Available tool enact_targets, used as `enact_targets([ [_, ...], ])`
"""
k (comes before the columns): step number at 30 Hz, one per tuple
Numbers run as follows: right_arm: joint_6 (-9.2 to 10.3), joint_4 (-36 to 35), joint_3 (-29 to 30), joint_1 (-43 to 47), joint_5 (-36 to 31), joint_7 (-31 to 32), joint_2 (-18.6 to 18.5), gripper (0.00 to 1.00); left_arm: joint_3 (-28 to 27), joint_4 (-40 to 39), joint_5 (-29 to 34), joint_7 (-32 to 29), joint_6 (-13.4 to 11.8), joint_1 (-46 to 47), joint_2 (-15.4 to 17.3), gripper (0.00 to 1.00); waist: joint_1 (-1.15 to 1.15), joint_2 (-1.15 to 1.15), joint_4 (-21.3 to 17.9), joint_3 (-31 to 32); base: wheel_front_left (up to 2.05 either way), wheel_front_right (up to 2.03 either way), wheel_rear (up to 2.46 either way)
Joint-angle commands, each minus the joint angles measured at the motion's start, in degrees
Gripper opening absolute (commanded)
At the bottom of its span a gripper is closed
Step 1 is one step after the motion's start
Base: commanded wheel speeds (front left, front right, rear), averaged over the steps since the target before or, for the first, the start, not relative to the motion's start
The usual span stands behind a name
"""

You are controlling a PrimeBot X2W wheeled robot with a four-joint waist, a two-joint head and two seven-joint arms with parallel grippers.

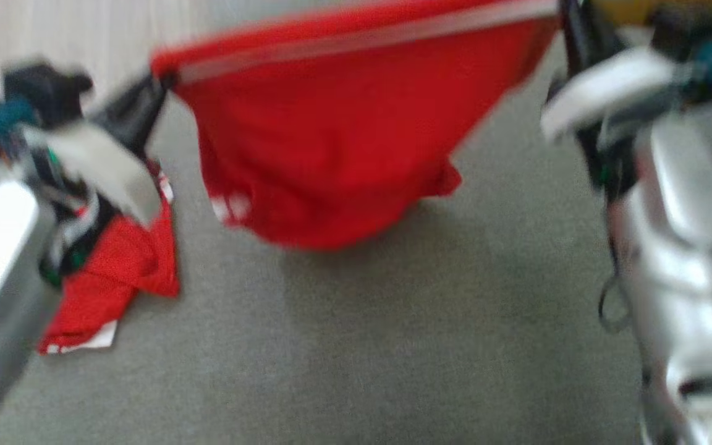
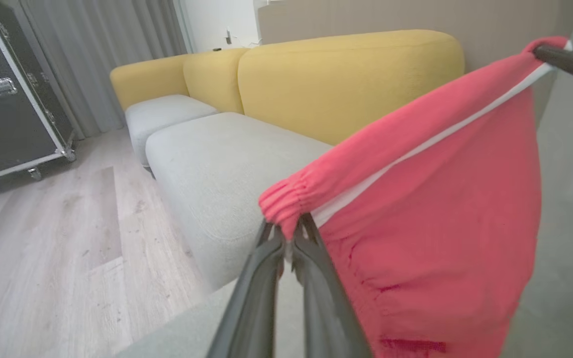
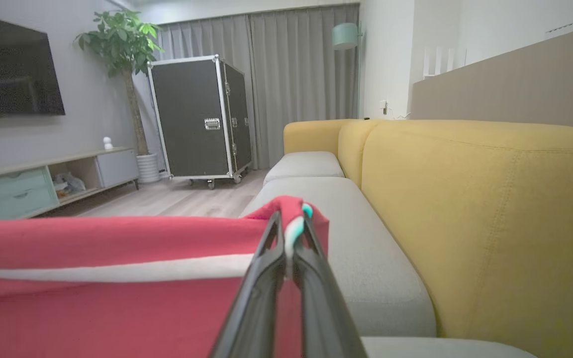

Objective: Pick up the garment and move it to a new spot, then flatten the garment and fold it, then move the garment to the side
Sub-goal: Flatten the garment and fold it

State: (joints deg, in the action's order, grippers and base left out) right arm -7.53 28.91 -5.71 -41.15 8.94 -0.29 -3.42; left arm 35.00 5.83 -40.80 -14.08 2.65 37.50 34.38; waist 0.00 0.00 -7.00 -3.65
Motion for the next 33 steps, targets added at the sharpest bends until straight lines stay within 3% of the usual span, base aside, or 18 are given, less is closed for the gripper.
enact_targets([
  [1, 0.04, 1.70, 0.01, -9.94, 1.81, -1.73, 0.55, 0.00, -4.14, 2.24, 1.63, 0.44, 0.79, 9.91, 1.21, 0.00, 0.00, 0.00, -0.67, -6.51, 0.00, 0.00, 0.00],
  [6, 0.04, 12.76, 1.87, -26.28, 3.33, -8.93, 0.55, 0.00, -4.05, 11.66, 6.34, 4.27, 2.38, 24.54, -1.62, 0.00, 0.00, 0.00, -0.52, -13.78, 0.00, 0.00, 0.00],
  [8, 0.04, 18.42, 4.63, -34.20, 1.94, -13.31, 0.55, 0.00, -4.77, 17.41, 8.79, 9.21, 2.39, 32.24, -3.90, 0.00, 0.00, 0.00, -0.06, -16.36, 0.00, 0.00, 0.00],
  [15, 0.04, 21.81, 8.57, -38.22, -3.36, -14.67, 0.55, 0.00, -4.23, 27.15, 11.21, 19.78, 3.01, 39.93, -8.96, 0.00, 0.00, 0.00, 0.85, -19.14, 0.00, 0.00, 0.00],
  [24, 0.04, 36.57, 7.37, -29.71, -13.87, -13.96, -0.19, 0.00, 4.43, 36.55, 11.32, 26.27, 4.73, 32.53, -12.60, 0.00, 0.00, 0.00, 2.12, -19.64, 0.00, 0.00, 0.00],
  [28, 0.04, 42.34, 2.76, -26.77, -14.07, -10.89, -0.80, 0.00, 10.37, 36.01, 9.46, 27.11, 4.80, 25.41, -11.99, 0.00, 0.00, 0.00, 2.35, -17.58, 0.00, 0.00, 0.00],
  [33, 0.04, 44.41, -4.56, -22.44, -11.70, -6.55, -2.20, 0.00, 17.10, 31.88, 5.55, 27.44, 4.82, 17.91, -9.45, 0.00, 0.00, 0.00, 2.41, -14.37, 0.00, 0.00, 0.00],
])
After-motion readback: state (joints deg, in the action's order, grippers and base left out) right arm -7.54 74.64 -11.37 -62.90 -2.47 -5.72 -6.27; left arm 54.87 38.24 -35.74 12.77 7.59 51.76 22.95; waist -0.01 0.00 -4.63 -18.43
